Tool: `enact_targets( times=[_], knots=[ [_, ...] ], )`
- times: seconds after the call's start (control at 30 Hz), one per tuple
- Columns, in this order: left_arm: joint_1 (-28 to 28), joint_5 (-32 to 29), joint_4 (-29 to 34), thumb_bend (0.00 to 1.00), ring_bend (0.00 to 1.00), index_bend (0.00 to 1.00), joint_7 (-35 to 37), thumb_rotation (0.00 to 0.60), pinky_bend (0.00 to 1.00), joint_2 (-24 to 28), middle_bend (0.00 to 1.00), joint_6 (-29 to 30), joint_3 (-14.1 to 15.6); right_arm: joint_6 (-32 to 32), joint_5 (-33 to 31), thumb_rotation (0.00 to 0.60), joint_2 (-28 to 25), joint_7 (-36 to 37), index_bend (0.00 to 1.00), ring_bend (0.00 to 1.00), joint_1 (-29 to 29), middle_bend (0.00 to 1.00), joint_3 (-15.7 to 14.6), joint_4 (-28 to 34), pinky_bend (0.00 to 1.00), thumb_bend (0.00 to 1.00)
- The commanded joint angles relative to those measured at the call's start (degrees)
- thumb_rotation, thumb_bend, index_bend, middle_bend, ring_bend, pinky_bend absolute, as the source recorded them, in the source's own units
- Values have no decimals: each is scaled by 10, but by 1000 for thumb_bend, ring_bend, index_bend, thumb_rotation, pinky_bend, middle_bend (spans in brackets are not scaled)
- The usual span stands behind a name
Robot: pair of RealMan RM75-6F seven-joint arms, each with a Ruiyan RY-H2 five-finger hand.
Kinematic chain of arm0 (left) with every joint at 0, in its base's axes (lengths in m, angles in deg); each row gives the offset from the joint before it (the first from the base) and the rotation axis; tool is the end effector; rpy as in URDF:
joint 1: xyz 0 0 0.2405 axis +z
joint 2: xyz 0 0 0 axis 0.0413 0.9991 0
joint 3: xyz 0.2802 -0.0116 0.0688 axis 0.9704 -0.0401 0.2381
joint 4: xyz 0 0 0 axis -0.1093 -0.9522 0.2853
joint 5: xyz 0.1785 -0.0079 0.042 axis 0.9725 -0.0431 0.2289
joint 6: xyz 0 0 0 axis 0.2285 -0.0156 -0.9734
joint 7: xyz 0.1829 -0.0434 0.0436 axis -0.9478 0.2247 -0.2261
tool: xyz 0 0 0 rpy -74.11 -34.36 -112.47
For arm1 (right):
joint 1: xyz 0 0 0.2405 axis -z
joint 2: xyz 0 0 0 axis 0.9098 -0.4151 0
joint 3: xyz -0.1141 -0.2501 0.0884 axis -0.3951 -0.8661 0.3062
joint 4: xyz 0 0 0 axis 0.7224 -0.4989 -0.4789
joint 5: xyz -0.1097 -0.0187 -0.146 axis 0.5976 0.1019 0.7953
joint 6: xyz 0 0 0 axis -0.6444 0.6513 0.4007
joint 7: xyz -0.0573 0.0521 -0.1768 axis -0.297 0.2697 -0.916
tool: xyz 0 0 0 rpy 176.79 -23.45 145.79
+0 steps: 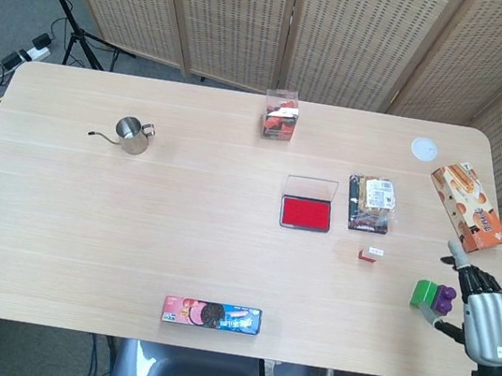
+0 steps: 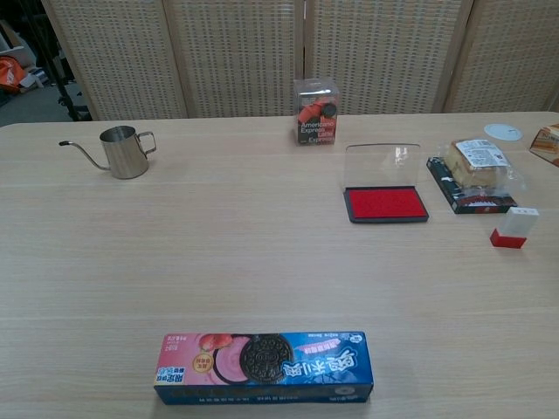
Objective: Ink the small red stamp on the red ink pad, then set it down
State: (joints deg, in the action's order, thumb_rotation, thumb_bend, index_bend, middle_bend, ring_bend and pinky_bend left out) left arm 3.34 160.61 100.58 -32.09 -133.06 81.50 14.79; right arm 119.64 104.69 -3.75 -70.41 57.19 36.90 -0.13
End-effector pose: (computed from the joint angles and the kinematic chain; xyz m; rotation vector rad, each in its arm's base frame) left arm -0.3185 0.1941 0.2460 -1.2557 -0.9413 -0.9910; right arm -0.2939 -0.2573 0.2017 1.4023 -0.7744 1.2169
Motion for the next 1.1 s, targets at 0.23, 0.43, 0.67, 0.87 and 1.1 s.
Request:
enact_targets(
  times=[0.23, 0.43, 0.67, 0.87, 1.1],
  knots=[
    [-18, -37, 2, 0, 0, 0, -33, 600, 0, -12, 0, -35, -13, -161, -47, 600, 8, -29, 0, 988, -86, 870, 15, 3, 1000, 0],
    [-29, -61, 3, 0, 0, 0, -46, 600, 0, -16, 0, -58, -19, -264, -126, 600, 19, -83, 36, 1000, -133, 919, 31, 15, 1000, 0],
    [-38, -75, 0, 0, 0, 0, -54, 600, 0, -20, 0, -77, -21, -324, -210, 600, 43, -111, 251, 1000, -163, 951, 49, 21, 1000, 88],
    [-39, -75, 2, 0, 0, 0, -57, 600, 0, -20, 0, -79, -20, -353, -270, 600, 56, -144, 323, 1000, -184, 951, 58, 25, 1000, 213],
    [-40, -75, 3, 0, 0, 0, -58, 600, 0, -19, 0, -82, -18, -346, -331, 600, 69, -192, 333, 1000, -191, 951, 64, 30, 1000, 260]
  ],
)
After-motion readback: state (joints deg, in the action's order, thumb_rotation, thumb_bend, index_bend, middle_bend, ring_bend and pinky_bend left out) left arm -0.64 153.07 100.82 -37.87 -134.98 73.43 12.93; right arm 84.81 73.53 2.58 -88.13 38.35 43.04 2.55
